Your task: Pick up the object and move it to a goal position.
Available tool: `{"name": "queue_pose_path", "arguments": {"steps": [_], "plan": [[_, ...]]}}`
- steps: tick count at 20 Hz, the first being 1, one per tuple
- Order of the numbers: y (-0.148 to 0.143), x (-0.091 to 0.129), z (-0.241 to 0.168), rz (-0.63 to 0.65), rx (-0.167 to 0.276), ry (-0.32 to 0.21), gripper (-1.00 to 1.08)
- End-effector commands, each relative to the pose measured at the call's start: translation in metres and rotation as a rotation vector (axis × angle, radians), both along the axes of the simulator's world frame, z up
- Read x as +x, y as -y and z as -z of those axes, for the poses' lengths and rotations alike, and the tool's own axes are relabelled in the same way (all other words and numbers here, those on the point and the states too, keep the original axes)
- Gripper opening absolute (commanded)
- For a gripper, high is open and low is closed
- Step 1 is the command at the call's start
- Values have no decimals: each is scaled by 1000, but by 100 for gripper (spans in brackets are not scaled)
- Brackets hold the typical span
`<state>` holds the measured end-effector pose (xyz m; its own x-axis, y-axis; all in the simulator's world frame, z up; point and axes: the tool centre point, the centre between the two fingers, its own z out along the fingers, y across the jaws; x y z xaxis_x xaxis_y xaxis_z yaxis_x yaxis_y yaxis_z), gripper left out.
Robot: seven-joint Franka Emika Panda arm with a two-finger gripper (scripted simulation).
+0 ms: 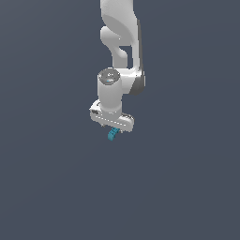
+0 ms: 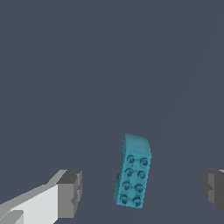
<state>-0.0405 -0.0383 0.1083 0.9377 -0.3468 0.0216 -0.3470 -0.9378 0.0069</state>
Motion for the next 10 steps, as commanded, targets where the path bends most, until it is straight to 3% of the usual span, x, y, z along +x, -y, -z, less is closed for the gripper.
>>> {"name": "queue_pose_path", "arguments": {"steps": [1,10], "plan": [[-2,-11,12,60,7,-5,100],[-5,-33,35,176,15,-16,100]]}}
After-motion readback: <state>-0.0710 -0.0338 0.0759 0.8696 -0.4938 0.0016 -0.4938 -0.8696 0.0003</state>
